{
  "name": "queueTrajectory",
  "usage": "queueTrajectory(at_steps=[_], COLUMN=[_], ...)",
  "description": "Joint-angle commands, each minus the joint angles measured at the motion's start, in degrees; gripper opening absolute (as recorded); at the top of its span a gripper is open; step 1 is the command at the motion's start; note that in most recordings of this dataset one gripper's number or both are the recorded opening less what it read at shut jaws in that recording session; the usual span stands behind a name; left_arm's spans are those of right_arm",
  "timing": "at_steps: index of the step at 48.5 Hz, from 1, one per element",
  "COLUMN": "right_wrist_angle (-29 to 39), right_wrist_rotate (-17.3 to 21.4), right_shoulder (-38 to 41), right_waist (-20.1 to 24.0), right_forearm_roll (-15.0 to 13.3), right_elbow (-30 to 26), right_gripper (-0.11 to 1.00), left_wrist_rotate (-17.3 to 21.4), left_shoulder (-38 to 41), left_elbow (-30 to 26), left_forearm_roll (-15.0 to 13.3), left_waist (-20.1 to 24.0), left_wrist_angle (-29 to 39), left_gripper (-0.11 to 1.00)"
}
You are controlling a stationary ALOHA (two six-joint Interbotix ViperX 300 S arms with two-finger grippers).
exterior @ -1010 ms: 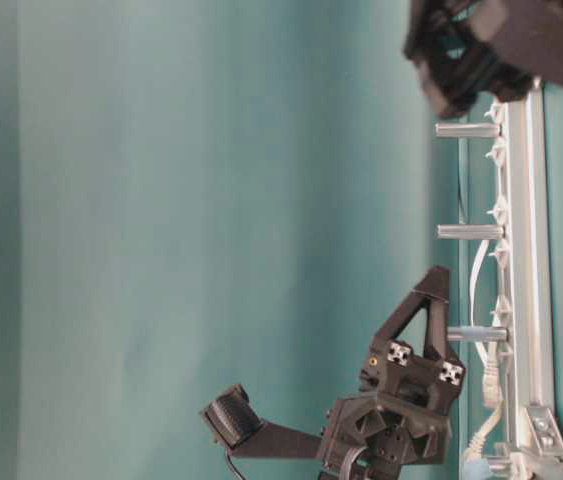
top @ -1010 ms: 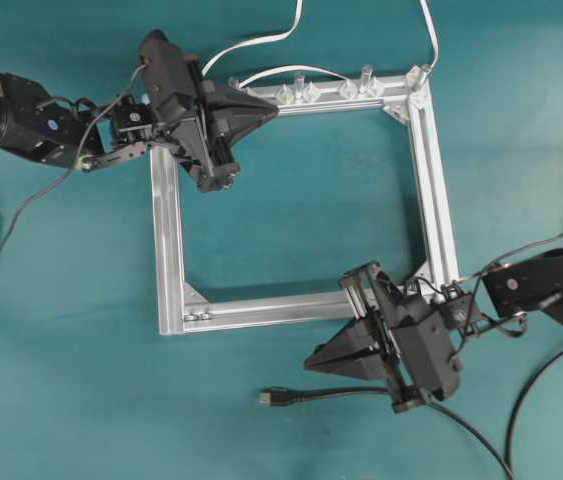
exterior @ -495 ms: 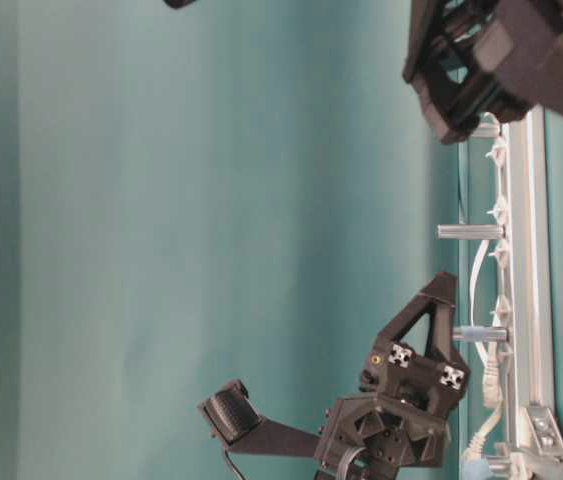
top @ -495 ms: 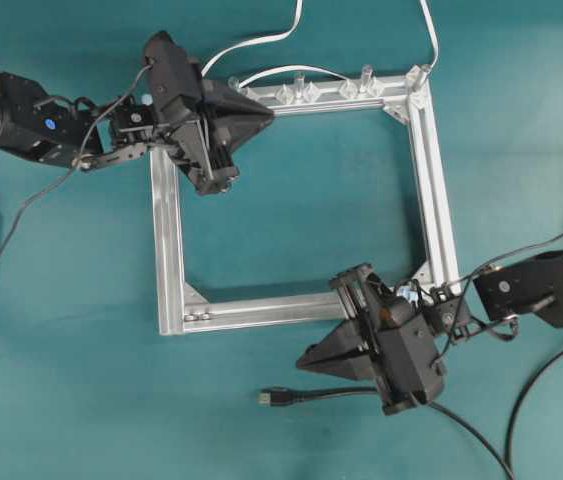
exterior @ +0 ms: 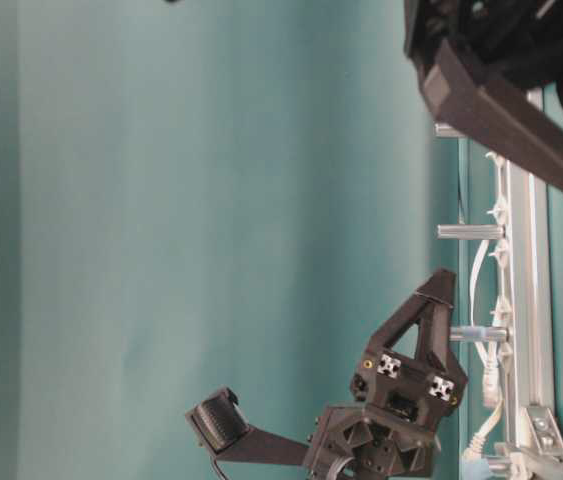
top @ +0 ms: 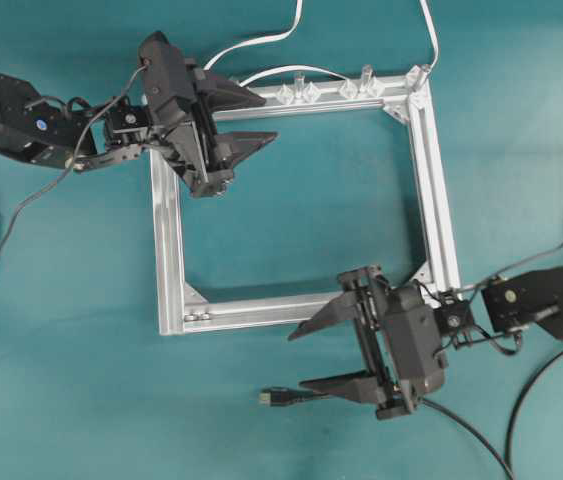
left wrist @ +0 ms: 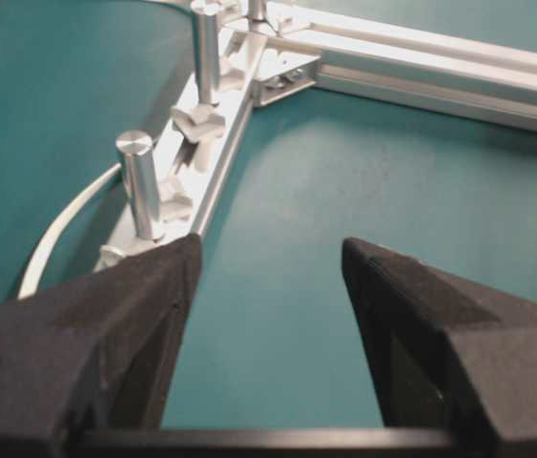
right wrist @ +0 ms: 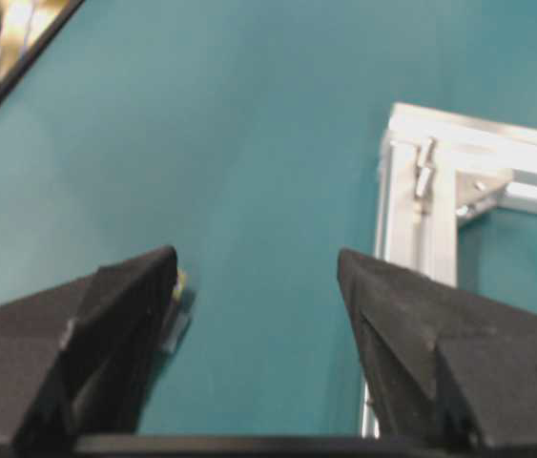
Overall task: Insert the wire through the string loop located on the right side.
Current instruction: 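Open the right gripper and lower it over the black USB cable plug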
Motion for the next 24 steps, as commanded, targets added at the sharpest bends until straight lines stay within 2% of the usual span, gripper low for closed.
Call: queueTrajectory(at_steps=[1, 7, 13, 17, 24], right_wrist_angle=[-2.6, -4.4, -5.1, -5.2, -5.2], right_wrist_rotate=[-1.1, -4.6, -7.9, -9.4, -9.8], right_shoulder=[-0.1, 1.1, 1.7, 1.8, 1.8], right_waist=[2.5, 6.2, 8.5, 9.1, 9.3], right_forearm_roll=[5.6, 14.9, 22.0, 24.5, 25.0], right_elbow=[-0.1, -0.7, -1.7, -1.9, -2.0], right_gripper=[0.78, 0.77, 0.78, 0.78, 0.78], left_wrist_rotate=[-0.1, -0.1, -0.1, -0.1, -0.1], left_shoulder=[-1.7, -1.8, -1.8, -1.8, -1.9], left_elbow=[-0.7, -0.9, -0.8, -0.9, -0.8], left_forearm_roll=[0.2, 0.2, 0.2, 0.2, 0.2], left_waist=[-0.2, -0.2, -0.2, -0.2, -0.2], left_wrist_angle=[-0.2, -0.1, 0.0, 0.3, 0.7], left_gripper=[0.64, 0.65, 0.66, 0.67, 0.67])
